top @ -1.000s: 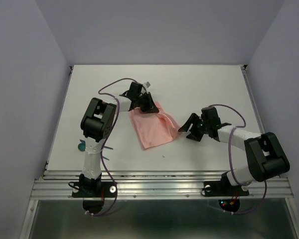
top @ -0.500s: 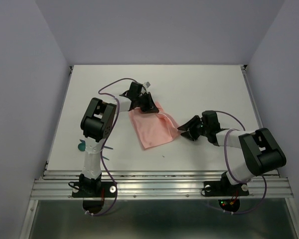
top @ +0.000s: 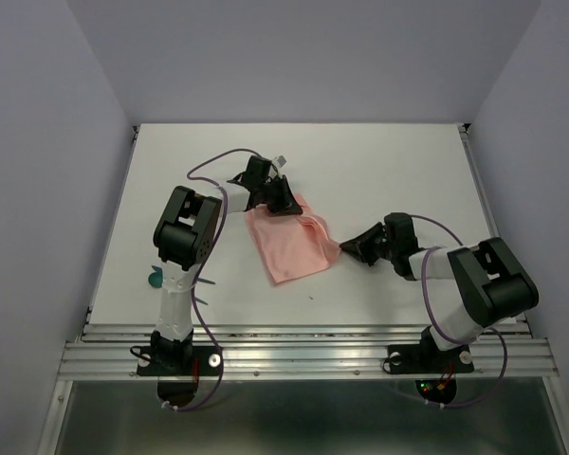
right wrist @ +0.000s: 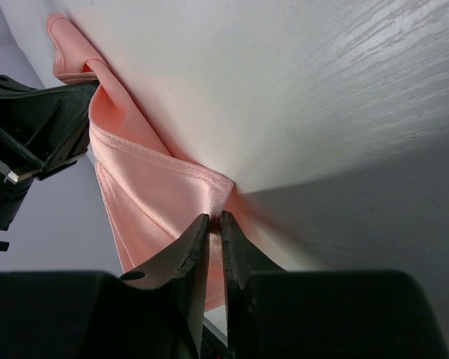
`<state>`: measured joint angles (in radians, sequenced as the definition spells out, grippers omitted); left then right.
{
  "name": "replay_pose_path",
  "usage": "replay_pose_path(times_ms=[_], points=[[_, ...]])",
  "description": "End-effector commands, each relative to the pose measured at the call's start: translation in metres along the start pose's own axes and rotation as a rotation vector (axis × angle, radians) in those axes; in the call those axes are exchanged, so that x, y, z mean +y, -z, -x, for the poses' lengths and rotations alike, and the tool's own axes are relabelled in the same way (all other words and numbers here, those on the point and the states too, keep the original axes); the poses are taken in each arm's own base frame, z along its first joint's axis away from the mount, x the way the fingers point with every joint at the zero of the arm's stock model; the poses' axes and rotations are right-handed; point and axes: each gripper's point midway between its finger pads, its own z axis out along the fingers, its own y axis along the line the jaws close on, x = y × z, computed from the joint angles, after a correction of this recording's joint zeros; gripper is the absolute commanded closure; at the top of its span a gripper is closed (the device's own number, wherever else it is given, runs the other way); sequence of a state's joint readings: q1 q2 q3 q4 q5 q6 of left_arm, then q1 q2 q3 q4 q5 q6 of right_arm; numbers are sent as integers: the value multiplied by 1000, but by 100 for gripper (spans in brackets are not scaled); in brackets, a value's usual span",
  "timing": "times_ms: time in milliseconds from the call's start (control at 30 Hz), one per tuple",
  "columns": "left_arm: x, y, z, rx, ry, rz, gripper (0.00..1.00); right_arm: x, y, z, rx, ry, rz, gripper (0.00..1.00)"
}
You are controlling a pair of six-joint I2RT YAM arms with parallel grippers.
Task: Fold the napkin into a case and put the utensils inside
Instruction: Fold the lower triangle-folded napkin at the center of the board.
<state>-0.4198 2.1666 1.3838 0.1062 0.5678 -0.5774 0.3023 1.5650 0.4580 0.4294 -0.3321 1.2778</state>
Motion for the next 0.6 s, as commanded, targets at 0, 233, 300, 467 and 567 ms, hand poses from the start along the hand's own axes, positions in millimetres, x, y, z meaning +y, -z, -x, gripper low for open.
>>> replay_pose_path(times_ms=[0, 233, 300, 467, 567], points=[[74, -8, -46, 112, 53, 235, 95, 16, 1, 5, -31, 17, 67, 83], [74, -10, -47, 113, 55, 232, 95, 10, 0, 1, -14, -1, 47, 67], [74, -10, -47, 113, 55, 232, 95, 4, 0, 1, -16, -16, 28, 65], [74, -10, -46, 113, 58, 233, 95, -7, -3, -1, -8, -32, -8, 61], [75, -10, -47, 116, 59, 233, 95, -7, -6, -3, 7, -40, -7, 64]])
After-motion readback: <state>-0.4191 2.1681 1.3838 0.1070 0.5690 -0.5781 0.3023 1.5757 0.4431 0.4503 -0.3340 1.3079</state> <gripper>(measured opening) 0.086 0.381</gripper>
